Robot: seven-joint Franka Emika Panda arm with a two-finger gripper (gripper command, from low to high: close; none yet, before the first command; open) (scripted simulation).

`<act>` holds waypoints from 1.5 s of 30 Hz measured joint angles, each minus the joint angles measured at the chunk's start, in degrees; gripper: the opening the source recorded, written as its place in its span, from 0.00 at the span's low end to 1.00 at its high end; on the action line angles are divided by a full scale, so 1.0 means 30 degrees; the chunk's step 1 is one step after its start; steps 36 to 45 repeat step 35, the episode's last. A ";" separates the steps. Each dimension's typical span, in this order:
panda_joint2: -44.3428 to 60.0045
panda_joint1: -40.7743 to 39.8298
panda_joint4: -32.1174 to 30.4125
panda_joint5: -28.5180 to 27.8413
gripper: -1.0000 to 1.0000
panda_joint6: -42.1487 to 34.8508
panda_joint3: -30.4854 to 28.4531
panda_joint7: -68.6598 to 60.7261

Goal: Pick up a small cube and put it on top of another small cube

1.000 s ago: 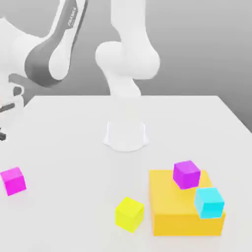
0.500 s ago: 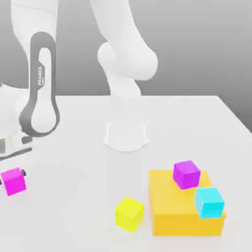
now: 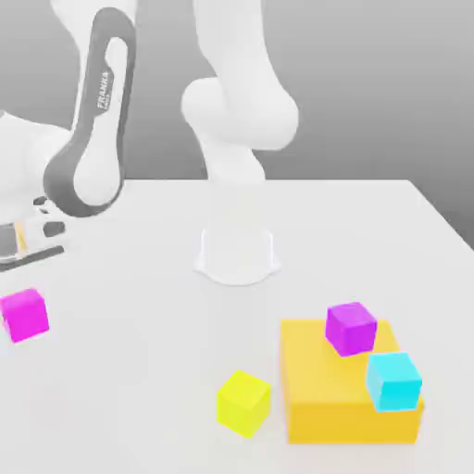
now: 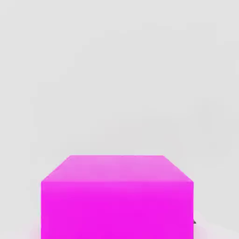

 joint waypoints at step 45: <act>-0.5835 1.3132 -0.3309 0.4692 1.00 -0.2144 0.9360 0.5498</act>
